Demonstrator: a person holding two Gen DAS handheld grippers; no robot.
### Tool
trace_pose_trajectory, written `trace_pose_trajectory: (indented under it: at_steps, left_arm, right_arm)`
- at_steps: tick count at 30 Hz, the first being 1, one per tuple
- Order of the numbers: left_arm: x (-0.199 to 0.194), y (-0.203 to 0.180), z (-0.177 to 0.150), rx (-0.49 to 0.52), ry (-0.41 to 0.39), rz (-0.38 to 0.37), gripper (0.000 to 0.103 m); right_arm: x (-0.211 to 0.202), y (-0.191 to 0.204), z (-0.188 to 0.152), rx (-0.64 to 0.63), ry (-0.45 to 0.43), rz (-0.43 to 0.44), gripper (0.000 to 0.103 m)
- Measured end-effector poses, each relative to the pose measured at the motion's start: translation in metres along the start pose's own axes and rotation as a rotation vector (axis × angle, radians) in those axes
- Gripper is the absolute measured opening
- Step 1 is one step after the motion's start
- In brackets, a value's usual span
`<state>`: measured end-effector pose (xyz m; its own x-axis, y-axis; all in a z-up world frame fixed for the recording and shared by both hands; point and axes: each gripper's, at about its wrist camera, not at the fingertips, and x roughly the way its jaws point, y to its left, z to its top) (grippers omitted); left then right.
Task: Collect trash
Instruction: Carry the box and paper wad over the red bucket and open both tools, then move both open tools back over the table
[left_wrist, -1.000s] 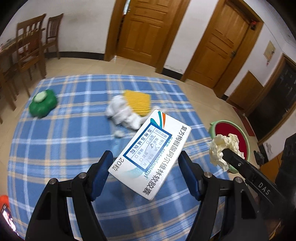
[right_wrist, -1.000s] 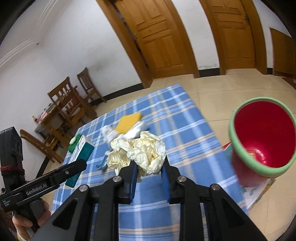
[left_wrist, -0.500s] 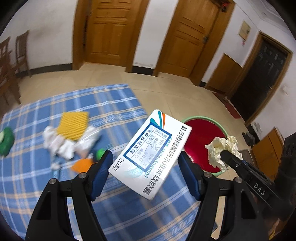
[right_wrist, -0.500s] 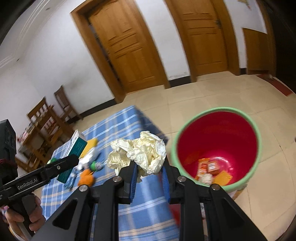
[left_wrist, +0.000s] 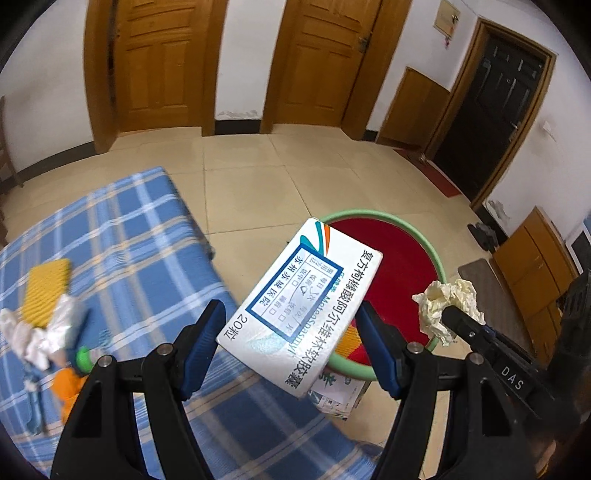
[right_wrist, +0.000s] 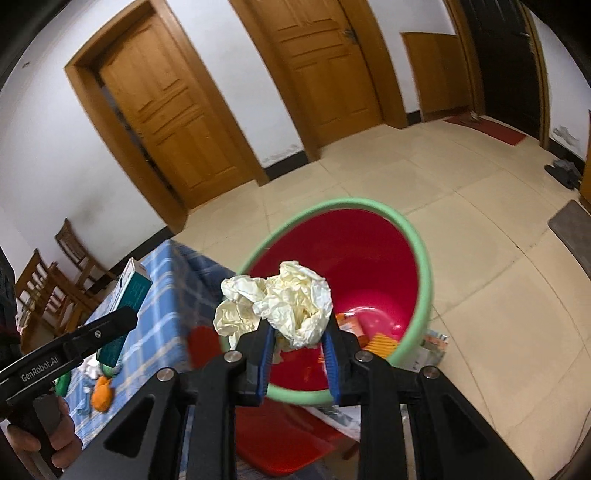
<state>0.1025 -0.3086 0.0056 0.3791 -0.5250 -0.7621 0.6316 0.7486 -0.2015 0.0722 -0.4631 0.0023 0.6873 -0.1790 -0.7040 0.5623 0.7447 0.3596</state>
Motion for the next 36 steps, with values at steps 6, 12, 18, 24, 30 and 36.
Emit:
trace_pose_trajectory:
  at_steps: [6,12,18,24,30,36]
  left_arm:
    - [0.029,-0.014,0.001,0.016,0.047,-0.015,0.072]
    - [0.047,-0.022,0.002,0.034,0.075,-0.017,0.072]
    - [0.057,-0.030,0.003,0.043,0.088,-0.015,0.072]
    - [0.065,-0.036,0.005,0.052,0.102,-0.021,0.072]
    - [0.069,-0.043,0.006,0.073,0.115,-0.044,0.073]
    - [0.065,-0.044,0.008,0.067,0.111,-0.058,0.078]
  right_arm:
    - [0.013,-0.019,-0.003,0.021,0.023,-0.044,0.030]
    - [0.022,-0.023,0.000,0.039,0.028,-0.055,0.036]
    - [0.022,-0.033,0.001,0.057,0.010,-0.046,0.049]
    - [0.016,-0.042,0.003,0.087,-0.011,-0.044,0.051]
    - [0.005,-0.048,0.005,0.115,-0.043,-0.044,0.053]
    - [0.000,-0.044,0.007,0.122,-0.057,-0.037,0.054]
